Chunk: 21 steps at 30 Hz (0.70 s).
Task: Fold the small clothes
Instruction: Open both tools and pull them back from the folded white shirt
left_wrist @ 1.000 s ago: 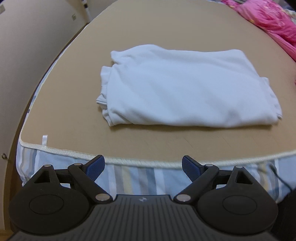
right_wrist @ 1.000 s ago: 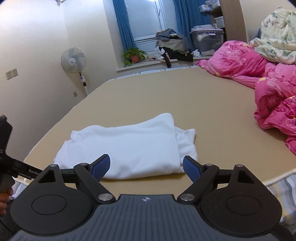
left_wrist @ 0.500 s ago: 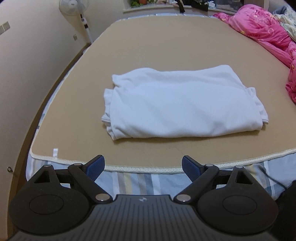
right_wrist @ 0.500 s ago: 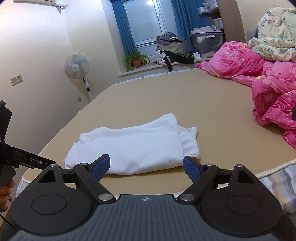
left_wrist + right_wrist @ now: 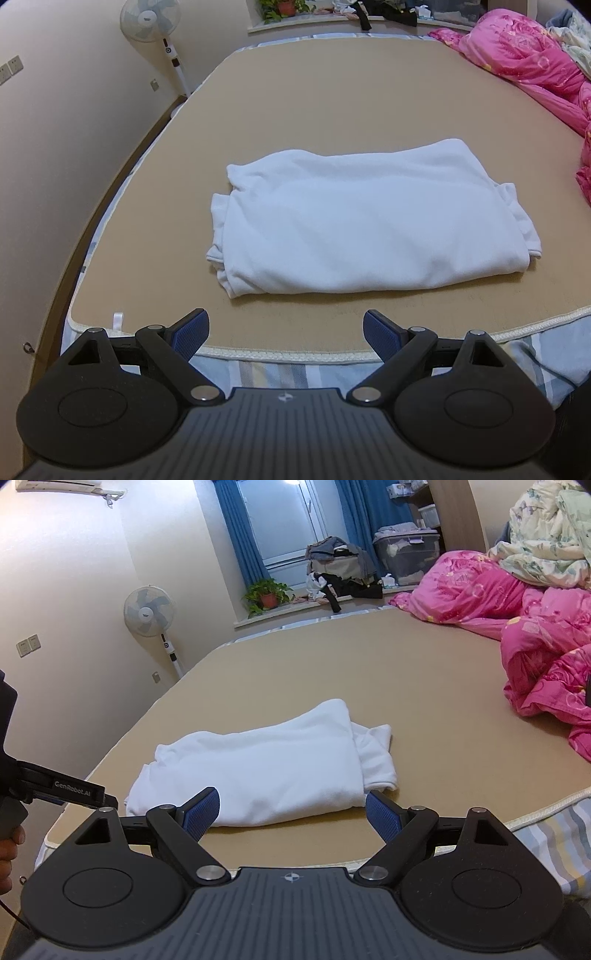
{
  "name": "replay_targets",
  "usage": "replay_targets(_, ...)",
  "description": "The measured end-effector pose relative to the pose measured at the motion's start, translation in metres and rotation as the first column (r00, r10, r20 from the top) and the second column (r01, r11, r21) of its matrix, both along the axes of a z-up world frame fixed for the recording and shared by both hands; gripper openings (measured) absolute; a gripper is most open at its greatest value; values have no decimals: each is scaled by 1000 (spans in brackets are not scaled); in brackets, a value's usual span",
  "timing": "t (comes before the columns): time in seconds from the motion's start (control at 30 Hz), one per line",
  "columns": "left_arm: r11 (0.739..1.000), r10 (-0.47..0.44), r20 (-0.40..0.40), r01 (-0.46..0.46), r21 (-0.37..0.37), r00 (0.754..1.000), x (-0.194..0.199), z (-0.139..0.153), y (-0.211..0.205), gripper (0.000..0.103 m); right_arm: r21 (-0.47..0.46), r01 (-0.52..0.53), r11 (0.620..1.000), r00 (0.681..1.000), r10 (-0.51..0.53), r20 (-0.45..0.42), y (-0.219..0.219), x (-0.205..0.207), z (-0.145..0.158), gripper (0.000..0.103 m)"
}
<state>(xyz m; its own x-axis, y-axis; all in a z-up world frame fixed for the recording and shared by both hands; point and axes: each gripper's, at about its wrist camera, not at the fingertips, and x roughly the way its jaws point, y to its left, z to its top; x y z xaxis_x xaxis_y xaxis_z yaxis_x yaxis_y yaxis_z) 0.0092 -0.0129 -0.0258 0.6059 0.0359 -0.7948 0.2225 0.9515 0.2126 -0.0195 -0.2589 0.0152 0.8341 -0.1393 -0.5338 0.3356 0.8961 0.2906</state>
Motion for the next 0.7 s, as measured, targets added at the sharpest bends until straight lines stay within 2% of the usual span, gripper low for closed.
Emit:
replay_targets(0.47, 999, 34, -26, -33, 34, 999, 23, -16, -9, 93, 20, 59, 998, 998, -59, -36, -25, 17, -23, 87)
replay_targets(0.7, 998, 27, -29, -25, 55, 999, 32, -21, -17, 93, 10, 119, 993, 992, -118, -50, -54, 37, -43, 88)
